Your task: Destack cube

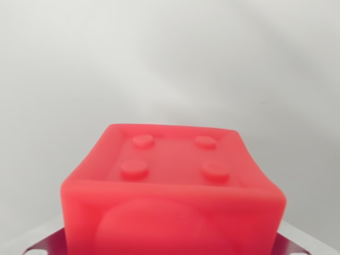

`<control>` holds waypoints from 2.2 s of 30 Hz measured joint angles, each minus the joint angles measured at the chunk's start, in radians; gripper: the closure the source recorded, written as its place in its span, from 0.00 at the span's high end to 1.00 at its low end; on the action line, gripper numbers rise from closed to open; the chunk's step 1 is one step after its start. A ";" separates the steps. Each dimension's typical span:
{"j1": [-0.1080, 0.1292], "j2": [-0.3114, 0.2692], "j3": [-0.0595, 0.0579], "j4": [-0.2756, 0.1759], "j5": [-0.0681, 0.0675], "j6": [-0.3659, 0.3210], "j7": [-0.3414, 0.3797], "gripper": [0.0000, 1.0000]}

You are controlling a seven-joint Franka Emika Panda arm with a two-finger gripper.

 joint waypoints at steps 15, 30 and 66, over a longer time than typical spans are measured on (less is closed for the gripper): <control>0.004 0.079 -0.005 0.017 -0.001 0.063 0.000 0.00; 0.007 0.131 -0.008 0.032 -0.001 0.100 0.000 0.00; 0.007 0.149 -0.009 0.039 -0.001 0.112 0.000 1.00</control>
